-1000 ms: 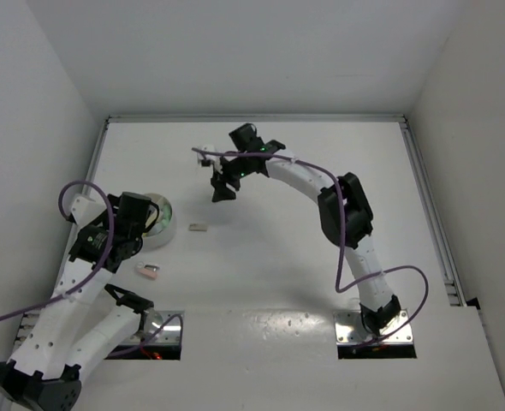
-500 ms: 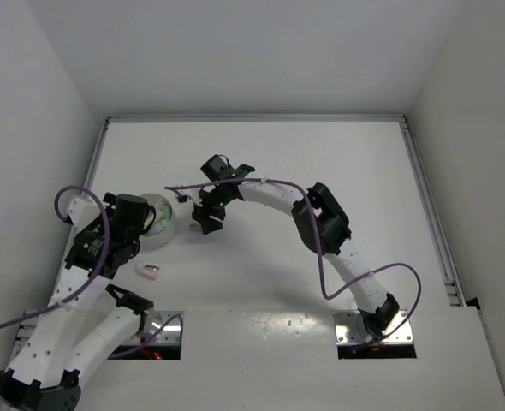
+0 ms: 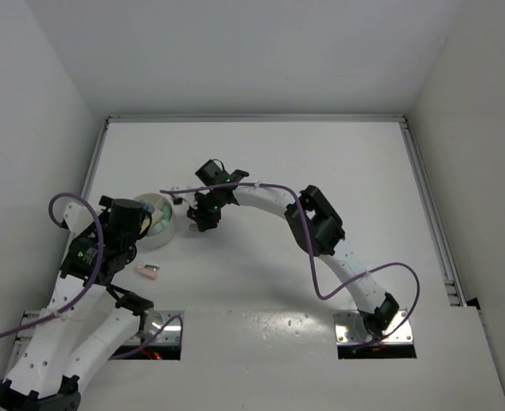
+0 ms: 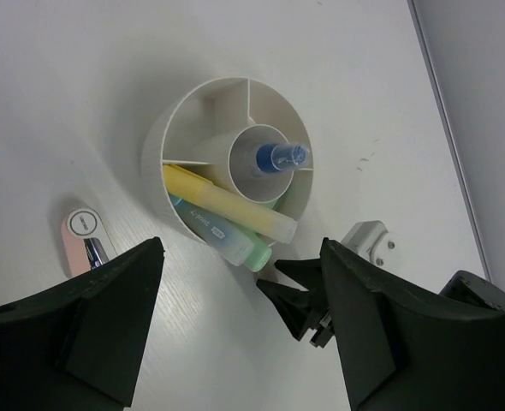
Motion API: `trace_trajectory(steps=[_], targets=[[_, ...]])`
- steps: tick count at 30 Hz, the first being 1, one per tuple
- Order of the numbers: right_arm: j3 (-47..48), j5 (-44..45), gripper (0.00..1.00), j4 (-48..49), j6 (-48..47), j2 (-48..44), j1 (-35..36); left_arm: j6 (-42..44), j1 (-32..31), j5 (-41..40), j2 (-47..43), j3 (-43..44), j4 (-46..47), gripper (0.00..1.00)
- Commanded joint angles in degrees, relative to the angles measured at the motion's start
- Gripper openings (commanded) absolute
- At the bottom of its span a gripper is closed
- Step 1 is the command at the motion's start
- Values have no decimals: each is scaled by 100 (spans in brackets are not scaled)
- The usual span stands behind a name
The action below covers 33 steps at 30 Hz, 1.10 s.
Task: Sort the stationery into containers
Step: Grab a piece of stationery with the right arm, then place the stationery into the container
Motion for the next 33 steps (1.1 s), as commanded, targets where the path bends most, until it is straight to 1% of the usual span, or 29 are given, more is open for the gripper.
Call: trace_trajectory(steps=[1,2,5,6,7,10,13,17,18,21,25,27,28,30,31,33], targets=[[-8,-12,34,137,68,-9,73,45,38,-71,-53,-25,-32,80],[-9,49,22,137,68,-9,73,45,38,-71,-53,-25,-33,80],[-263,102,9,277,68,-211,73,45,38,-71,-53,-25,-33,80],[-325,163,2,330,68,-264,73,45,38,-71,-53,-25,-33,80],[-395,164,0,417,68,-317,73,45,38,-71,-53,-25,-33,80],[-396,295,0,489,68,-536,73,45,38,-71,-53,-25,-33,80],[-159,444,0,742,68,-879,-59,45,38,-71,-53,27,-33,80],[332,647,0,1068,-72,-1064,-120,45,38,-185,-53,28,20,80],[708,708,0,1069,-72,-968,-120,45,38,-186,-53,28,20,80],[1368,840,0,1069,-72,-634,-120,45,38,-186,-1,98,82,80],[1555,840,0,1376,-72,-458,-120,45,38,-186,53,151,82,80],[1634,613,0,1587,-72,-327,-120,45,38,-186,0,151,82,80],[1635,273,0,1648,6,-326,-120,45,38,-134,0,151,82,80],[1635,-19,0,1894,60,-273,-120,45,38,-133,0,151,82,80],[1635,-369,0,1973,129,-221,-120,45,38,-133,0,151,82,80],[1451,-573,0,2437,349,-220,-120,45,38,-133,52,151,82,80]])
